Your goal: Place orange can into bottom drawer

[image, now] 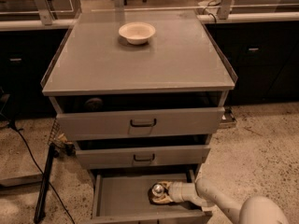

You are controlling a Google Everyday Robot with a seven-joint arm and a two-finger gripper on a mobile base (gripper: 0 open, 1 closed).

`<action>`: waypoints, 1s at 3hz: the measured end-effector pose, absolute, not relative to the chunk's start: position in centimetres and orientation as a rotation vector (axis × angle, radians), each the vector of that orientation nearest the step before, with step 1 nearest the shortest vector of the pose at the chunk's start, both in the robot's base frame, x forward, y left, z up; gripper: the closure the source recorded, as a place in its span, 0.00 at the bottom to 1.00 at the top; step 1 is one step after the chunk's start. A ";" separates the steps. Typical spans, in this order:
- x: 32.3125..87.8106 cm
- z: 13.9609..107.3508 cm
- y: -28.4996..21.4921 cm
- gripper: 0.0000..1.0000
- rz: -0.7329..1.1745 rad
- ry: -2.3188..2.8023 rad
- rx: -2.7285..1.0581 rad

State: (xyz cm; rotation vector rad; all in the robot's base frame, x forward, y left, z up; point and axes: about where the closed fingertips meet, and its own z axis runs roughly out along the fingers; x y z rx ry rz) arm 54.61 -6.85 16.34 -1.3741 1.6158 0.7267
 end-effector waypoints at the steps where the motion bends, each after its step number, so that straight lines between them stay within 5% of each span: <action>1: 54.6 16.3 -6.8 1.00 0.727 1.616 -1.375; 3: 54.2 15.1 -6.8 1.00 0.725 1.629 -1.413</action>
Offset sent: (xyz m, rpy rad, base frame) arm -0.0024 -0.0045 -0.0134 -0.0342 0.0073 0.0163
